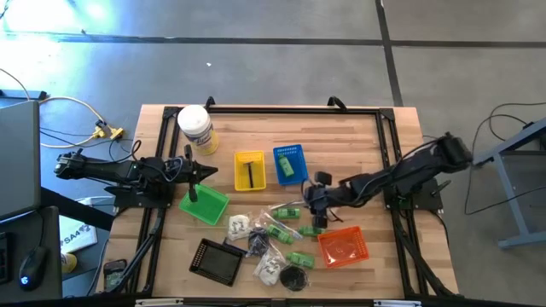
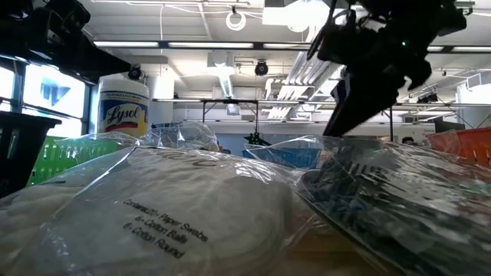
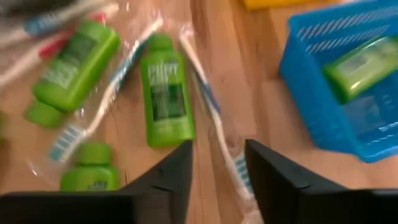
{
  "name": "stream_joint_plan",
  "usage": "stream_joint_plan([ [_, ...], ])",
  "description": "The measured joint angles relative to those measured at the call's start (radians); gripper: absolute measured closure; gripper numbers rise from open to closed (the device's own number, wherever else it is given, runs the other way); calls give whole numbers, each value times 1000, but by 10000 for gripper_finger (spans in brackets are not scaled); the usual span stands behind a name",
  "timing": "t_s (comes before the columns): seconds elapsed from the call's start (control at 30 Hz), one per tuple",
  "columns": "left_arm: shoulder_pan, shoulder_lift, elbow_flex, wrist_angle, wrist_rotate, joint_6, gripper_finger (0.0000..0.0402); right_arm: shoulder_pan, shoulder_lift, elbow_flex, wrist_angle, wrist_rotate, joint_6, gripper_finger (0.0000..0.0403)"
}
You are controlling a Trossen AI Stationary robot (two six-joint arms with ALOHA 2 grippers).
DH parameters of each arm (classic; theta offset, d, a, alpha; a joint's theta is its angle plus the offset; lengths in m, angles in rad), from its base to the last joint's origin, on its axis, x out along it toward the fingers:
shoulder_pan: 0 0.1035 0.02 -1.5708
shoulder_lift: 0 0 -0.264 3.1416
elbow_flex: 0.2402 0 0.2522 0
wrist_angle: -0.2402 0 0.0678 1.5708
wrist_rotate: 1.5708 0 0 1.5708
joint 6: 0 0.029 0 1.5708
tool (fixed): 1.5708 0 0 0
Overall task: Pick & Place Travel size toiletries
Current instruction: Put the dark blue toothbrush into the green bin
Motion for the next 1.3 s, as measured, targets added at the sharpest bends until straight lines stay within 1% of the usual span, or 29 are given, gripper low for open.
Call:
stream_joint_plan([
  [0.13, 0, 0, 0, 0, 0, 0, 401, -5, 56, 0, -2, 14, -24, 204],
  [0.27, 0, 0, 0, 0, 0, 0, 401, -28, 94, 0, 3, 15, -24, 183],
  [0.53, 0, 0, 0, -9, 1, 4, 401, -83, 147, 0, 1, 5, -61, 182],
  [0.7, 0, 0, 0, -24, 2, 4, 401, -103, 167, 0, 5, -61, -110, 183],
  [0.9, 0, 0, 0, -34, 1, 4, 401, -105, 177, 2, 19, -75, -147, 186],
  [0.97, 0, 0, 0, -34, 1, 4, 401, -105, 178, 1, 25, -83, -157, 197],
  [1.03, 0, 0, 0, -34, 1, 4, 401, -105, 178, 1, 31, -90, -158, 220],
  [1.23, 0, 0, 0, -34, 1, 4, 401, -104, 179, 1, 41, -110, -156, 321],
  [1.3, 0, 0, 0, -34, 1, 4, 401, -104, 177, 1, 50, -105, -154, 343],
])
